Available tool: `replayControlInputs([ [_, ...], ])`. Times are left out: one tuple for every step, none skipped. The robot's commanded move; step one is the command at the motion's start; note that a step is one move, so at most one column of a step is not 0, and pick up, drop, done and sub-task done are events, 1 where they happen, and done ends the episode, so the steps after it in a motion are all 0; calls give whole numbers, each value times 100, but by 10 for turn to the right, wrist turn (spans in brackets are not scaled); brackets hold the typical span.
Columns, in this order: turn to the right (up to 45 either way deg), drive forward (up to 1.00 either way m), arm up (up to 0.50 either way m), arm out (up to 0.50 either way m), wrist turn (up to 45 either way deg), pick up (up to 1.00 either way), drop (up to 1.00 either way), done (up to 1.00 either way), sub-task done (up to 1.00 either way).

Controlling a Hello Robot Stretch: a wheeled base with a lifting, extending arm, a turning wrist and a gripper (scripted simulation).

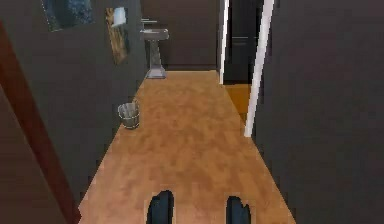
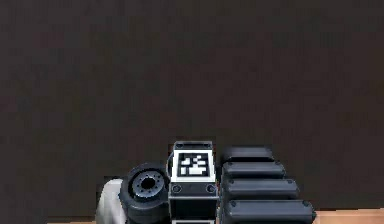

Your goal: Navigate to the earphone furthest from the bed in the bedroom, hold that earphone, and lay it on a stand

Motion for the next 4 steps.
replayControlInputs([
  [-450,0,0,0,0,0,0,0,0],
  [450,0,0,0,0,0,0,0,0],
  [450,0,0,0,0,0,0,0,0],
  [450,0,0,0,0,0,0,0,0],
])
